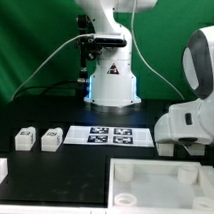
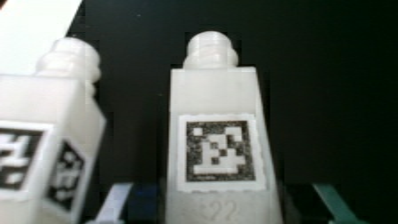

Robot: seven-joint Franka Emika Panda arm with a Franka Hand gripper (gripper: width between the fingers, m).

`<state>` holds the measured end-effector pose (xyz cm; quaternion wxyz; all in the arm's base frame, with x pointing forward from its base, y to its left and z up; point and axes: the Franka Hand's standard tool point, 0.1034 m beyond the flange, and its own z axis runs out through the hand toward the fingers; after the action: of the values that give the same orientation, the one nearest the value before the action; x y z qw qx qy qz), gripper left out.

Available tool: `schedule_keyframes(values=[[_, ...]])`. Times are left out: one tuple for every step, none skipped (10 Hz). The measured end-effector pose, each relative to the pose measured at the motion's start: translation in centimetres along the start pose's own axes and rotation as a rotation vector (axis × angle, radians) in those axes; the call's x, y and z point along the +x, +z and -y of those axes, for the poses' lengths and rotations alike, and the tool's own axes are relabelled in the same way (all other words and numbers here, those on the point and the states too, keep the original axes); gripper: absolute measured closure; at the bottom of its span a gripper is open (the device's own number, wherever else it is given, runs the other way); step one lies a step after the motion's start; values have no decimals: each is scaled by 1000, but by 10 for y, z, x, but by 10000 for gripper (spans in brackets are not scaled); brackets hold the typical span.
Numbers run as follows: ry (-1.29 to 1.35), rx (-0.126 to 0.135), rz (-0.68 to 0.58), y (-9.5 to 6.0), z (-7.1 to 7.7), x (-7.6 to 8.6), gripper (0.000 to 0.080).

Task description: Assemble one leg

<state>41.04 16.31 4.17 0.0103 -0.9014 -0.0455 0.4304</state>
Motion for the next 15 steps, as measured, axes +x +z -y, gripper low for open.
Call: schedule_keyframes(values=[[-14, 10, -48, -34, -6, -8, 506], [-31, 21, -74, -59, -12, -14, 506], [-41, 34, -175, -87, -19, -14, 506], [-44, 43, -261, -113, -28, -23, 506], [-43, 51, -358, -135, -40, -29, 506], [-35, 51, -411, -149, -44, -40, 506], [-31, 51, -547, -155, -43, -30, 506], [-26, 45, -644, -154, -44, -31, 506], [-23, 42, -701, -154, -45, -32, 506], [-40, 39, -818, -164, -48, -23, 506], [-87, 28, -928, -189, -61, -9, 506], [-117, 2, -1058, -215, -78, 1, 506], [-139, -20, -1156, -234, -87, 9, 506], [-154, -45, -1245, -248, -89, 13, 506], [-137, -65, -1374, -251, -93, 13, 506]])
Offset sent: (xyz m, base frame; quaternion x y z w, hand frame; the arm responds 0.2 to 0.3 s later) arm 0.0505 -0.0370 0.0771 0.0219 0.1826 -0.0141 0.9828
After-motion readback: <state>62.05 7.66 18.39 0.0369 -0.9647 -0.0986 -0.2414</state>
